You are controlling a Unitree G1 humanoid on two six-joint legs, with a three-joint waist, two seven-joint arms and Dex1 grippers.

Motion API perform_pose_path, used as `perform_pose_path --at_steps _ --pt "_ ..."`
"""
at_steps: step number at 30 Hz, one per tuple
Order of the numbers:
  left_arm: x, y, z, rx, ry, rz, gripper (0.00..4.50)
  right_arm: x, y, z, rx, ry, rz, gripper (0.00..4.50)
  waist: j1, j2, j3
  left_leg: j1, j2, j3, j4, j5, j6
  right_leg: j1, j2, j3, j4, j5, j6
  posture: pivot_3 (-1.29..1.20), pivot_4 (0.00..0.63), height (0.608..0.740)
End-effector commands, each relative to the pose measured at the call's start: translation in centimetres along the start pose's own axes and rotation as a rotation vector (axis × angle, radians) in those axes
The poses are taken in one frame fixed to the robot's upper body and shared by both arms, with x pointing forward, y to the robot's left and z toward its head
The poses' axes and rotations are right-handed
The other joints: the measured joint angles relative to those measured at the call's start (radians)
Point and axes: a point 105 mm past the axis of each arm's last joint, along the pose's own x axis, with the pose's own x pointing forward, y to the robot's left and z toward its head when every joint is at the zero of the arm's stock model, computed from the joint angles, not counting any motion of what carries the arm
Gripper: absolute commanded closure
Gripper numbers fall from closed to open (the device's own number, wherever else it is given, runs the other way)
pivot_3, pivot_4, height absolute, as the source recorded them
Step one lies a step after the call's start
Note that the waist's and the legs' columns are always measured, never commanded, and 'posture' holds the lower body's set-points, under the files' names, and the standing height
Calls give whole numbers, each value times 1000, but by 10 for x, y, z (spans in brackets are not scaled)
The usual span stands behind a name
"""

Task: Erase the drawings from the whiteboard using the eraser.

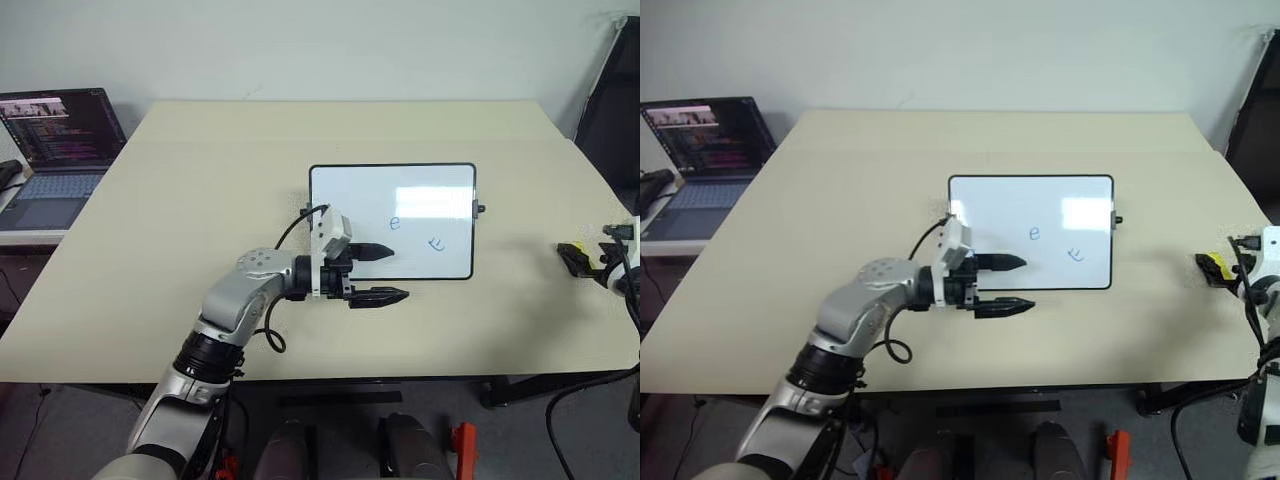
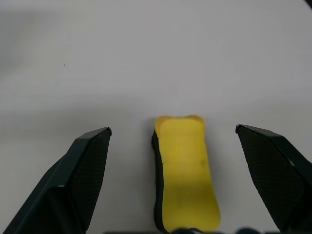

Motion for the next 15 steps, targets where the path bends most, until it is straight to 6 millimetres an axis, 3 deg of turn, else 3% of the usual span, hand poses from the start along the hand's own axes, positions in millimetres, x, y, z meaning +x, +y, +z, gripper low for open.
perform_pose_path --at_steps 1,13,15 --pt "-1 -5 13 44 -35 -6 0 -6 -12 15 -47 -23 -43 19 1 0 0 0 0 0 0 0 0 0 0 0 0 0 0 0 150 740" --pt "-2 -7 11 35 -31 9 0 -4 -12 6 -23 18 -46 19 -1 0 0 0 0 0 0 0 0 0 0 0 0 0 0 0 150 740" --pt "-2 -8 9 34 -23 10 0 -4 -11 7 -23 16 -45 375 -1 0 0 0 0 0 0 0 0 0 0 0 0 0 0 0 150 740"
